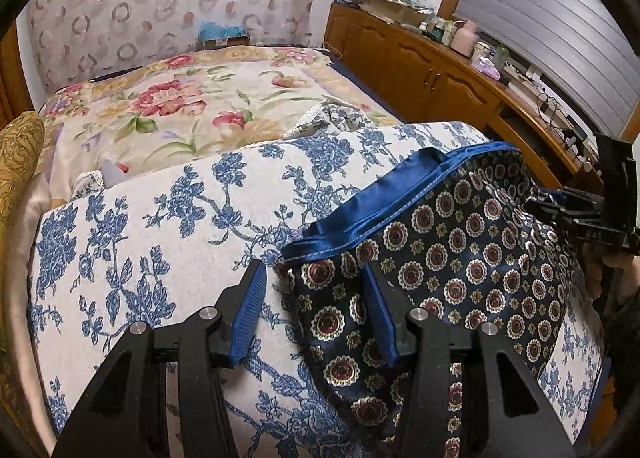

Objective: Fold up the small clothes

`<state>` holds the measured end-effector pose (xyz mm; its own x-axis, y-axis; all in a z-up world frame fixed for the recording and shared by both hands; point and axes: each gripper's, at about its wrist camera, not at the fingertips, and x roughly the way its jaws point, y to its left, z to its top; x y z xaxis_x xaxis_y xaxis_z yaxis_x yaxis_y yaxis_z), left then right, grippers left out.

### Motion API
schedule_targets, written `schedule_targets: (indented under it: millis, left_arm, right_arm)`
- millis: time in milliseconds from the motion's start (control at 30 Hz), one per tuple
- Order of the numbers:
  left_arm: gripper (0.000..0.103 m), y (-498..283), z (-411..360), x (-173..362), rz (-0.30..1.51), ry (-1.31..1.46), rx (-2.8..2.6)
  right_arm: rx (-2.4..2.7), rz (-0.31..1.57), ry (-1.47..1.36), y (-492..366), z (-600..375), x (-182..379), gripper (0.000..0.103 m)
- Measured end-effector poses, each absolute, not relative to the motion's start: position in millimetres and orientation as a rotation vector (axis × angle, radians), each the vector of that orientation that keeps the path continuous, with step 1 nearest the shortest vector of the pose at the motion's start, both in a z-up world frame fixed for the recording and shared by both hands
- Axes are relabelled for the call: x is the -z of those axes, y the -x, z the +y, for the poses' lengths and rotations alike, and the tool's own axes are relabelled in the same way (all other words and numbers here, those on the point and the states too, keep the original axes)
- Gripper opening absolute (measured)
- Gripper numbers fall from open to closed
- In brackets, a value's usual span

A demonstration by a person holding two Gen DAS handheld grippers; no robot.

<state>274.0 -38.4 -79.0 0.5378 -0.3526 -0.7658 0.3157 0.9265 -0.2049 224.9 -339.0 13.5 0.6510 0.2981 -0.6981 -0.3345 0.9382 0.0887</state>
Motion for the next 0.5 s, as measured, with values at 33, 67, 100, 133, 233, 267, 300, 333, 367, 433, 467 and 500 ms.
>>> schedule_targets:
  millis: [33,67,100,133,233,267,300,333,367,433,467,500]
  left_arm:
    - [0.051,-275.3,-38.7,78.8,0.920,0.047,0.402]
    - [0.051,-276.5,-39.2,78.6,0.922,0.049,0.406]
    - [0.051,-277.6,-39.6,78.3,0.924,0.051,0.413]
    - [0.051,-278.2,-40.2,78.1,0.925,0.051,0.418]
    - [0.045,-279.0,-41.3,78.1,0.925,0.048,0.428]
    - [0.043,-279.6,-41.9,77.8,0.926,0.048,0.434]
    - [0.041,-279.8,-41.8,78.2,0.927,0.049,0.440]
    - [0.039,-280.0,-41.5,78.3,0.927,0.054,0.444]
    - [0.034,-279.9,-41.0,78.2,0.928,0.058,0.446]
    - [0.025,-279.7,-41.0,78.1,0.936,0.066,0.457]
    - [0.016,-278.8,-41.3,77.9,0.937,0.070,0.454]
    - [0.010,-277.4,-42.3,77.0,0.937,0.068,0.457]
  right_arm:
    - [-0.369,0.793,0.039,-226.0,-340.0,-12.6,0.061]
    - [-0.371,0.791,0.034,-229.1,-340.8,-13.3,0.061]
    - [-0.376,0.791,0.033,-229.0,-340.9,-13.2,0.061]
    - [-0.383,0.793,0.032,-230.0,-341.3,-13.8,0.061]
    - [-0.420,0.795,0.034,-230.7,-338.9,-13.8,0.061]
    - [-0.439,0.797,0.041,-231.0,-337.5,-13.6,0.061]
    - [-0.449,0.797,0.050,-229.8,-335.2,-13.5,0.057]
    - [-0.457,0.796,0.065,-230.0,-333.4,-13.6,0.053]
    - [-0.462,0.797,0.076,-230.3,-332.3,-13.9,0.050]
    - [-0.487,0.803,0.076,-230.2,-331.6,-14.7,0.032]
    - [-0.506,0.808,0.071,-229.8,-331.7,-14.8,0.028]
    - [-0.519,0.811,0.066,-229.3,-331.2,-14.7,0.023]
